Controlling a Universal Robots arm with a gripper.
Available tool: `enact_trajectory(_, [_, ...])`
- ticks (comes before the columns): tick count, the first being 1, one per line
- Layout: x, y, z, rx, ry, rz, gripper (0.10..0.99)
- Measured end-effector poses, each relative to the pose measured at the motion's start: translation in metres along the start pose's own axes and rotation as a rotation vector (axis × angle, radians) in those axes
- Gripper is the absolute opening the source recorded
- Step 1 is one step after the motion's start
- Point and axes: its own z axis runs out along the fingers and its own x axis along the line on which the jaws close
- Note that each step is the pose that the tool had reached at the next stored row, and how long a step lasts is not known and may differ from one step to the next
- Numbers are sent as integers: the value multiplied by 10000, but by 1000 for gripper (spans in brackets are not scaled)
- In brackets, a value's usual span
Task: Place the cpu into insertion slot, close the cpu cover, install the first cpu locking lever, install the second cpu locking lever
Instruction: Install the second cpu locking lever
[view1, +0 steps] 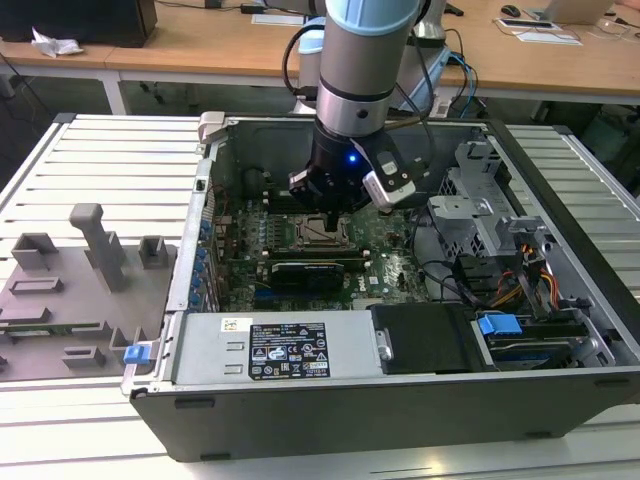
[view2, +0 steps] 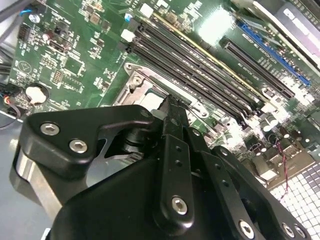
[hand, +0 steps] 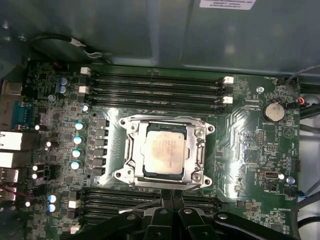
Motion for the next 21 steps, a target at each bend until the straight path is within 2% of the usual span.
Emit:
enact_trajectory(9, [37,2,1,0,0,0,106])
enact_trajectory(10, [49,3,1,0,0,-1,106])
enact_trajectory(12, [134,8,4,0,1,0,106])
enact_trajectory(14, [180,11,11,1,0,0,106])
enact_trajectory(21, [203,-3,68,1,1,2,106])
